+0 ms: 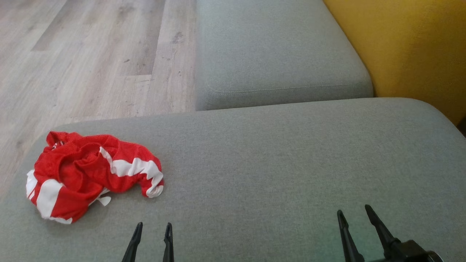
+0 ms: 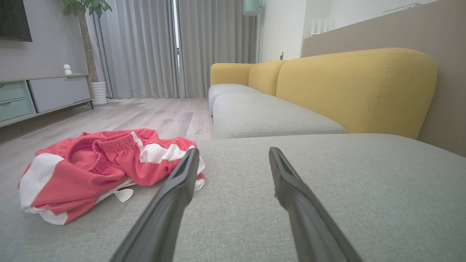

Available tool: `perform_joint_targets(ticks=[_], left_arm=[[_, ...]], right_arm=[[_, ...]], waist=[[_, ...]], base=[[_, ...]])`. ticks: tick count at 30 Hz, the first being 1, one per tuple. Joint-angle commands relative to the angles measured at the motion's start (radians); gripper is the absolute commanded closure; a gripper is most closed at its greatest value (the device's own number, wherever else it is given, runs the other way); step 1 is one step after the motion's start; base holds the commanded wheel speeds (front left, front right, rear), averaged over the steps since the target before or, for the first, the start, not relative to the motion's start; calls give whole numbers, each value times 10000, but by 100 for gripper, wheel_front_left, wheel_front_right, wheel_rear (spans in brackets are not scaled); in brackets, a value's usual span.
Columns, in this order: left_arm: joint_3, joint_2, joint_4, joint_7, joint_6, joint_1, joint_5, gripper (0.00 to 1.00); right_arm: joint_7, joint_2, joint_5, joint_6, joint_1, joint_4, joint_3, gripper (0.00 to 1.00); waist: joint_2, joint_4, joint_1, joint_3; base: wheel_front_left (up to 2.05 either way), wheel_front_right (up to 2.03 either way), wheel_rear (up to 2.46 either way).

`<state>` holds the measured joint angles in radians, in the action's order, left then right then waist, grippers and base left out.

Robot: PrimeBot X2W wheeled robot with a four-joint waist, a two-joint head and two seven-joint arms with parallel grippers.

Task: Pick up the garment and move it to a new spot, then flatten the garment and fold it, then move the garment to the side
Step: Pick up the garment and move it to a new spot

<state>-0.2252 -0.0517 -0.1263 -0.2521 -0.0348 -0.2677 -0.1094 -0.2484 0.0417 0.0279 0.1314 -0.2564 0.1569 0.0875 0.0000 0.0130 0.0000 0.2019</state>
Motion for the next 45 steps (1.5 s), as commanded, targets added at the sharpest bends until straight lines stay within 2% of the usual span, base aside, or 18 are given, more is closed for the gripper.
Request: perform_joint_targets(ticks=[1,10,31,38,45], left_arm=[[330,14,267,-97,-19,463,-62,0],[551,14,197,-97,80,482,160,0],[1045,15,218,-97,358,588,420,0],[1340,14,400,-97,422,680,541,0],[1503,14,691,-97,222,735,438,0]], right_arm=[[-134,85,-59,-7,405,-277,244,0],[-134,85,6,-7,436,-282,444,0],[-134,85,234,-7,550,-253,586,0],[-134,85,266,-7,816,-279,676,0],[-134,85,83,-7,1133,-219,699,0]], waist=[[0,41,0,-7],[0,727,0,-110],[0,3164,0,-241],[0,3621,0,-558],[0,3997,0,-896]], base=[[0,0,0],[0,0,0],[0,0,0],[0,0,0],[0,0,0]])
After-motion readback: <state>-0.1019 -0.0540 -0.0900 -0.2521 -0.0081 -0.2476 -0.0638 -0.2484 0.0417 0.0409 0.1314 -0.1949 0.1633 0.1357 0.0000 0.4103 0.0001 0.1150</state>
